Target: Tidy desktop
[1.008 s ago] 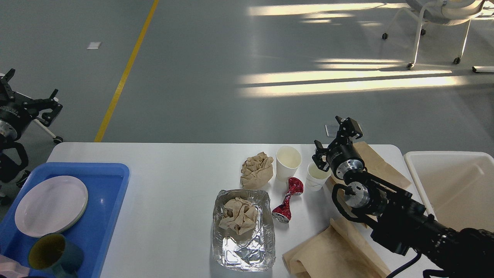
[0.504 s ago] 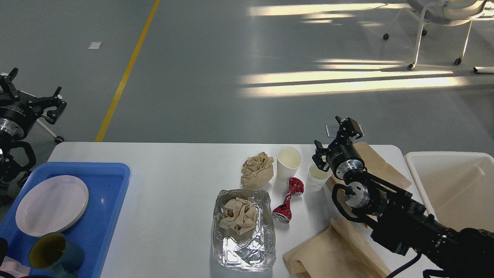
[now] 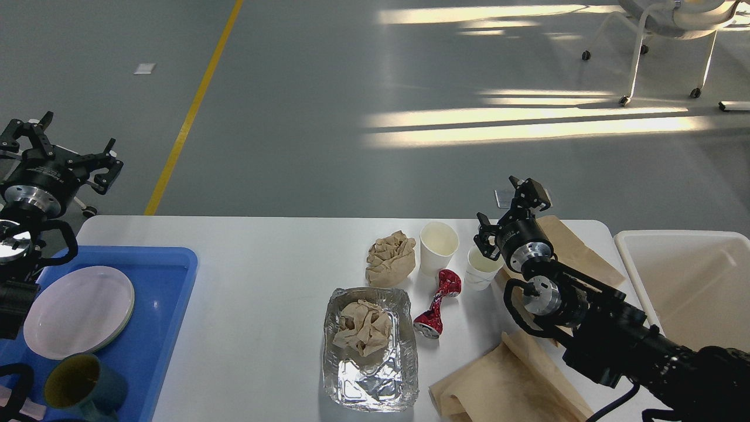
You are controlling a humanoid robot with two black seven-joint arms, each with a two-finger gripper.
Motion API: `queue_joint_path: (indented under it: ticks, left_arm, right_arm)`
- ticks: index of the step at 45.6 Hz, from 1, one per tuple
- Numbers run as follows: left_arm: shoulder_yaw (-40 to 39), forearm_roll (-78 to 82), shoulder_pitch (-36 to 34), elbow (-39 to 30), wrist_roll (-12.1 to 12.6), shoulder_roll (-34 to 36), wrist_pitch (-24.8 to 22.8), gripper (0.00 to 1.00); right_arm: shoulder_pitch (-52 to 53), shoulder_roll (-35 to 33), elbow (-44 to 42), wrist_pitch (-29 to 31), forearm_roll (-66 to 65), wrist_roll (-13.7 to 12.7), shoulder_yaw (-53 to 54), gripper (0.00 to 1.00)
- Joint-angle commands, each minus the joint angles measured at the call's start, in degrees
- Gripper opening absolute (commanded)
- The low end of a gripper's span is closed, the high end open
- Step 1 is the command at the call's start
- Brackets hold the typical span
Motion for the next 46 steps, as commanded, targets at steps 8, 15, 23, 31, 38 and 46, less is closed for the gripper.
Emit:
queue_joint_path:
  ticks: [8,15,23,31,38,46]
  left_arm:
    - [-0.09,0.11,0.73,-0.07,-0.07,-1.22,-0.05,0.96]
    - [-0.35,0.11,1.87,-0.07,-2.70,-3.85,-0.40,0.96]
    - [0.00,0.11,4.85,-0.07,-7.01,-4.91,-6.64,0.96]
    - [0.00,0.19,6.44,-0.07,-7.19,-5.44,-7.08,0.96]
    - [0.17,0.28,7.84,-0.07,-6.31,-7.28,-6.64,0.96]
    - [0.26,0.37,8.64,0.01,-6.31,-7.55,-6.47,0.96]
  right_arm:
    - [0.00,0.00,-0.02,0.00,0.00,0.00,0.00,1.00]
    - [0.00,0.00,-0.02,0.00,0.00,0.00,-0.08,1.00]
    - [0.00,0.00,-0.02,0.00,0.00,0.00,-0.08,1.00]
    - [0.00,0.00,-0.02,0.00,0.00,0.00,-0.08,1.00]
    - [0.00,0.00,-0.02,0.09,0.00,0.00,0.00,1.00]
    - [0.00,0.00,-0.02,0.00,0.00,0.00,0.00,1.00]
